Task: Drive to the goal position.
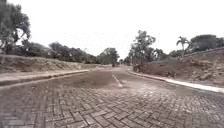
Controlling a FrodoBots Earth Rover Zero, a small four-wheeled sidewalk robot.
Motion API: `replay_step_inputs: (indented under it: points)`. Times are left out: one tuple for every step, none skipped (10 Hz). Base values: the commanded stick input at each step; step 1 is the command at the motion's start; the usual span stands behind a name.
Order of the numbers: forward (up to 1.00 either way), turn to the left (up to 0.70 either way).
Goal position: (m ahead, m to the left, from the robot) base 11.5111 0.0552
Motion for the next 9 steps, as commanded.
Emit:
replay_step_inputs:
  points:
    - [1.0, 0.0]
    - [1.0, 0.0]
    - [1.0, 0.0]
    - [1.0, 0.0]
    - [1.0, 0.0]
    - [1.0, 0.0]
    - [1.0, 0.0]
    - [1.0, 0.0]
    - [1.0, 0.0]
